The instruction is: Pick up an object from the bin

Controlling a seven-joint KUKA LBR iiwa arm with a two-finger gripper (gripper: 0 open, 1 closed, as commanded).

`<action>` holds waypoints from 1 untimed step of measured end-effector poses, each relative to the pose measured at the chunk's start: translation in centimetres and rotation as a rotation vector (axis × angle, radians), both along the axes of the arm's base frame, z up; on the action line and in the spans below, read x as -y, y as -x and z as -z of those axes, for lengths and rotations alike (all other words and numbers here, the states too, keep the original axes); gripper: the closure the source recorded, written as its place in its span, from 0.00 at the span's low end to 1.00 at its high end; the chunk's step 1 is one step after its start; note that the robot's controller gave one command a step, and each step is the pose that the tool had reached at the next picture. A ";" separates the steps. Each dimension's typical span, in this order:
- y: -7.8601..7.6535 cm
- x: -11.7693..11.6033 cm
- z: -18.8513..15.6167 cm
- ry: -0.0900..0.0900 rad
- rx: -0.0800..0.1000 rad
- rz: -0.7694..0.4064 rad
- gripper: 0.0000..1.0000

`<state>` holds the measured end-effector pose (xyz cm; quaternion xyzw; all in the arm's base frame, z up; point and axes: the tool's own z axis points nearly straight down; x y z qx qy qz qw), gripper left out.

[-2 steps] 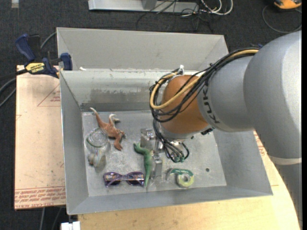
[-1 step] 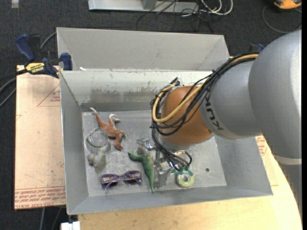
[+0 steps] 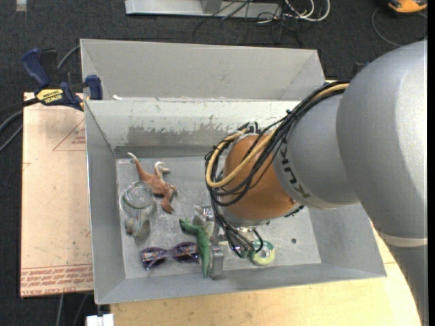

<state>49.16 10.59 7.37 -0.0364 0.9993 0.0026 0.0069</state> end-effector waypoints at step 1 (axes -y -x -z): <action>-3.2 -0.6 0.1 -0.002 -0.004 0.102 0.00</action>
Offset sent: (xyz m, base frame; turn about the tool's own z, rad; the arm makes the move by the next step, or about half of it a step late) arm 0.0590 -0.0134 -0.0037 0.1512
